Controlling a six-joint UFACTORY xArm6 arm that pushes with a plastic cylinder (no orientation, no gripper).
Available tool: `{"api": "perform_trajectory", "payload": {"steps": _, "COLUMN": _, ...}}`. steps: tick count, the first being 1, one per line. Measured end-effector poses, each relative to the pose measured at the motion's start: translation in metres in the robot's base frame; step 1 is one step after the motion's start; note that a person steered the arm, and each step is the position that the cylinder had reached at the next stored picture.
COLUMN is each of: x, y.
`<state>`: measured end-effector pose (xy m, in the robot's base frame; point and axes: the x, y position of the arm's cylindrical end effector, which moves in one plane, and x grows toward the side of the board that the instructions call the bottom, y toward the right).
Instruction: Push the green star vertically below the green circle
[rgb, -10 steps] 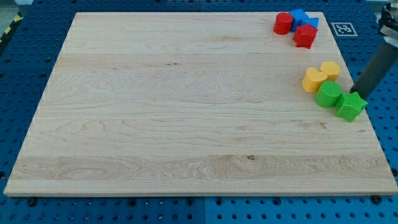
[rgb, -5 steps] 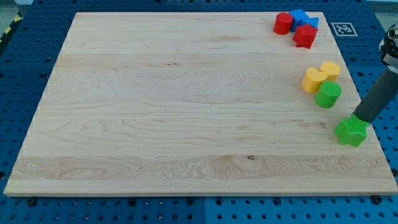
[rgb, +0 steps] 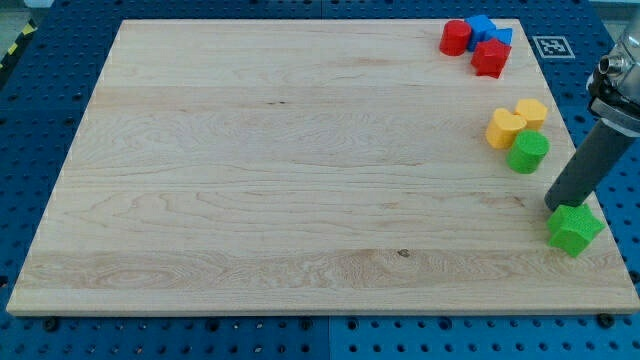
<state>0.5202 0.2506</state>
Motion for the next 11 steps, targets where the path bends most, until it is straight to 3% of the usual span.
{"api": "perform_trajectory", "payload": {"steps": 2, "x": -0.018, "y": 0.010}}
{"api": "perform_trajectory", "payload": {"steps": 4, "x": 0.016, "y": 0.062}}
{"api": "perform_trajectory", "payload": {"steps": 8, "x": 0.020, "y": 0.013}}
{"api": "perform_trajectory", "payload": {"steps": 11, "x": 0.020, "y": 0.016}}
